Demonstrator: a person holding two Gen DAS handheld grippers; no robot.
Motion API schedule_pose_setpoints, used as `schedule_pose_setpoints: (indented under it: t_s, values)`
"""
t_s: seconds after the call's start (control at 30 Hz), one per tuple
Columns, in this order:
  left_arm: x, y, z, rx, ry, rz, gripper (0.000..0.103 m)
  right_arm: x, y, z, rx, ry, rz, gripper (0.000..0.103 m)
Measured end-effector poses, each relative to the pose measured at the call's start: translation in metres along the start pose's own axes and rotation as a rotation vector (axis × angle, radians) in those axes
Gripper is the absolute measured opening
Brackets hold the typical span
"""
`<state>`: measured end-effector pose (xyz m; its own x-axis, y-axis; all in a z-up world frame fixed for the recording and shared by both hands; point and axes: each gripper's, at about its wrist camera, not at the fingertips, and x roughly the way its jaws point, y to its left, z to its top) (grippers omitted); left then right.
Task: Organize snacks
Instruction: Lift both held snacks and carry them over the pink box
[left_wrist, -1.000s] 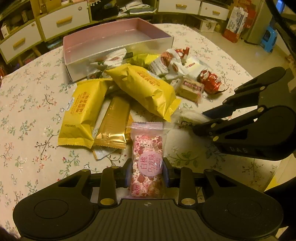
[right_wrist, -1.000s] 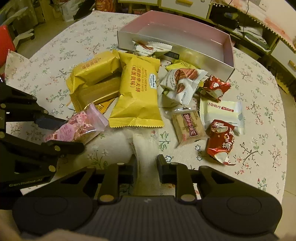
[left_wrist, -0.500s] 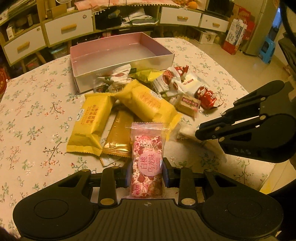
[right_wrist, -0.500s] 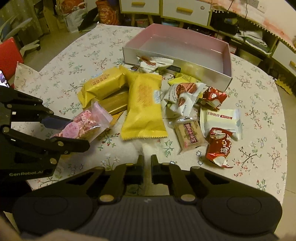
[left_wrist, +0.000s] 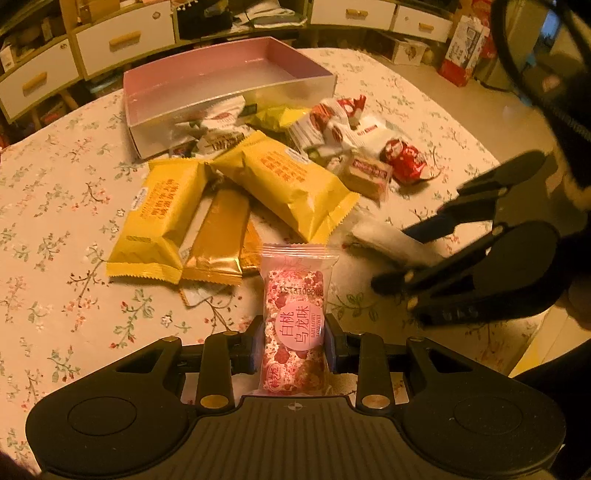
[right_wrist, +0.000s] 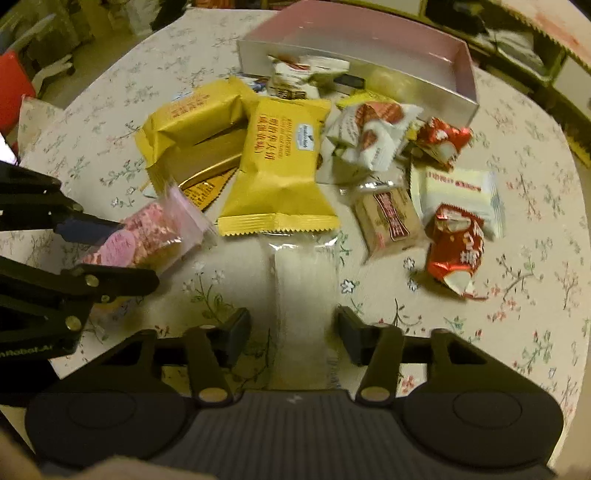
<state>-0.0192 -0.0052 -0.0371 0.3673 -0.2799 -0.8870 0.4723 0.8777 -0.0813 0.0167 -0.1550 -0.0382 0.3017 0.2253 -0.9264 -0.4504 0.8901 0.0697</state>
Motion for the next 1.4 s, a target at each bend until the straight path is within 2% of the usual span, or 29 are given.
schedule_pose_setpoints:
  t_s: [0.03, 0.23, 0.77, 1.1, 1.4]
  values:
    - [0.001, -0.001, -0.001, 0.003, 0.003, 0.001, 0.029, -0.001, 0.000, 0.001, 0.005, -0.003, 0.005, 0.020]
    - [-0.001, -0.004, -0.001, 0.016, -0.005, 0.000, 0.029, -0.006, 0.004, 0.001, -0.017, -0.017, 0.006, 0.017]
    - [-0.037, 0.003, 0.015, -0.023, -0.122, 0.002, 0.029, -0.047, -0.005, -0.002, 0.055, -0.123, 0.036, 0.016]
    - [-0.048, 0.024, 0.036, -0.088, -0.169, 0.032, 0.029, -0.076, -0.013, 0.020, 0.083, -0.214, 0.075, 0.016]
    - [-0.056, 0.026, 0.046, -0.077, -0.189, 0.048, 0.029, -0.083, -0.005, 0.037, 0.026, -0.231, 0.018, 0.016]
